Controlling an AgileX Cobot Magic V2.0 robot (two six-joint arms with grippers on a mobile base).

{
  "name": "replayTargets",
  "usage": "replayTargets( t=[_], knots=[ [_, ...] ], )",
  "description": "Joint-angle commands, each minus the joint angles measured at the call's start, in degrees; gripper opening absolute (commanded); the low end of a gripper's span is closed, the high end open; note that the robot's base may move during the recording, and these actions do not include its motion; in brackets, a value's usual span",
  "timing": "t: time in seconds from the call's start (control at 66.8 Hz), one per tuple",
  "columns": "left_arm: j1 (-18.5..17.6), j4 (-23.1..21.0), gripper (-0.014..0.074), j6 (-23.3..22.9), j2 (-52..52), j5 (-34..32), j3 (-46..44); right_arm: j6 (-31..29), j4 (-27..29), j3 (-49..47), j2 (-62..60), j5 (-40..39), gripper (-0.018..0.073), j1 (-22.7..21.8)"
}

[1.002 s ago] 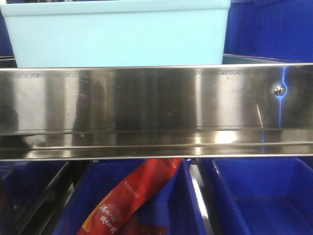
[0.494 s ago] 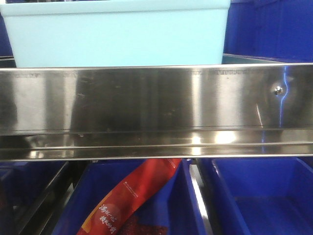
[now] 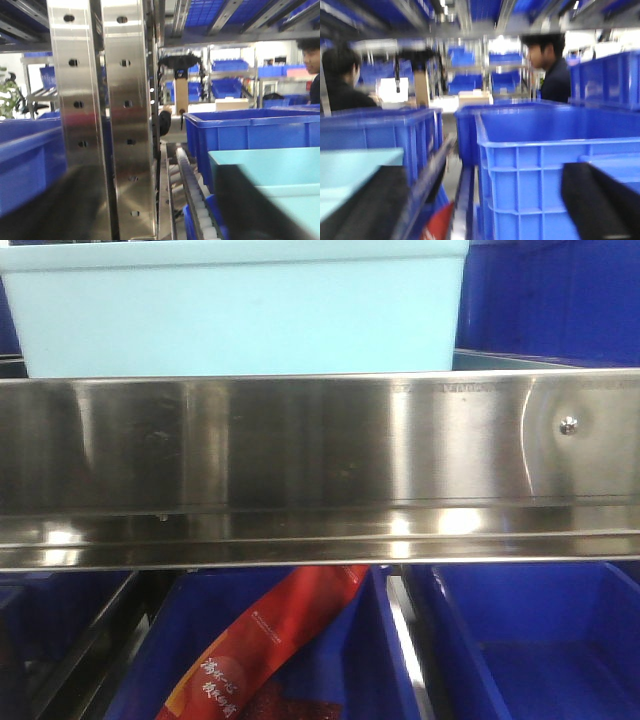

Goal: Fetch blue bin and place on conveyor start

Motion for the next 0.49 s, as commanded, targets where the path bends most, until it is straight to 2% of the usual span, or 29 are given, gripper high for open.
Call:
replayTargets(
  t=[0.0, 0.075, 0.135, 0.419, 0.479],
  knots=[
    [-0.3, 0.1, 0.049, 0.1, 3.9, 0.9, -3.6, -3.1, -0.6, -3.0, 4.3, 1.4, 0.056, -0.1],
    [-0.5, 0.1, 0.0482, 0.1, 8.4, 1.6, -6.8, -4.8, -0.5, -6.8, 9.5, 4.7, 0.0547, 0.6],
    [-2.3, 0.1, 0.0473, 0.1, 12.3, 2.4, -9.3, -5.5, 0.1, -10.3, 13.3, 7.1, 0.0547, 2.3],
    [-17.9, -0.1, 0.0473, 0.1, 33.7, 9.2, -23.1, -5.4, 0.3, -23.7, 32.5, 14.6, 0.0547, 15.1],
    [-20.3, -0.4, 0.0473, -0.1, 38.6, 11.2, -26.9, -5.1, 0.3, -28.0, 37.2, 17.3, 0.0547, 17.2]
  ],
)
